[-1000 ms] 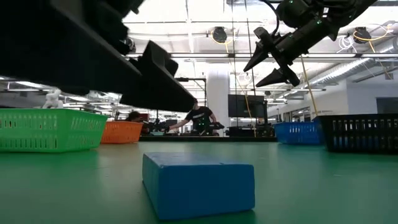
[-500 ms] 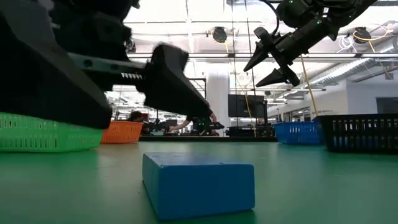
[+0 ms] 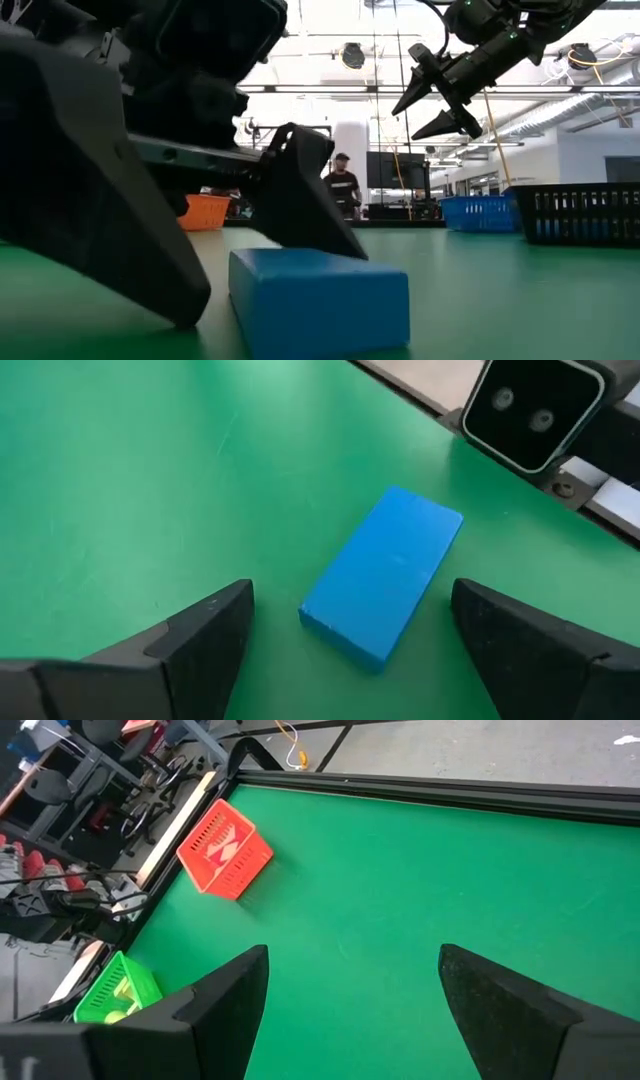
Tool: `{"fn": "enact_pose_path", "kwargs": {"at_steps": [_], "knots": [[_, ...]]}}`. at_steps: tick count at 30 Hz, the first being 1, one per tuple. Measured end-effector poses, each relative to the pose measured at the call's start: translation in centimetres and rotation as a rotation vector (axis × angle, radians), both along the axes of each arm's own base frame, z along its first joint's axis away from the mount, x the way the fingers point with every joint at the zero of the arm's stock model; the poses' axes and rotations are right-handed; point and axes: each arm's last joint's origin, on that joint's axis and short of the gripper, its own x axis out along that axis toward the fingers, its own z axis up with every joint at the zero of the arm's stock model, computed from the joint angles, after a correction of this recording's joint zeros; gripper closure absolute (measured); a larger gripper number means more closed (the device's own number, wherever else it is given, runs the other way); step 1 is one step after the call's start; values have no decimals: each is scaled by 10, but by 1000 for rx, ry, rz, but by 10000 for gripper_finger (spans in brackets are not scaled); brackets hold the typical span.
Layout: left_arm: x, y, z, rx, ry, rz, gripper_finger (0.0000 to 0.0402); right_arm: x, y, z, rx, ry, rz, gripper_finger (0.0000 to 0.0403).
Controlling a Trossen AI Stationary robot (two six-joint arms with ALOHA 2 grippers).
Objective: Sort & place blocks by color
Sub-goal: Put the blue block into the black basket
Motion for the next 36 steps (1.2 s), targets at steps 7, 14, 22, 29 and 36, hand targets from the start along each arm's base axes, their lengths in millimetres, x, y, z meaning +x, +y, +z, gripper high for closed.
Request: {"fn": "enact_pose_path", "kwargs": {"at_steps": [7,14,22,29,36], "knots": [[-4,-1,-4,-17,108,52,129,0,0,0,0,-1,0,119],[-3,0,-3,-79,142,143,272,0,0,0,0,-1,0,119],[-1,-1,-1,-157,141,191,279,0,0,0,0,-1,0,119],[1,1,4,-186,112,236,279,0,0,0,0,-1,0,119],[10,16,39,-233,-12,364,279,0,0,0,-1,-1,0,119]]}}
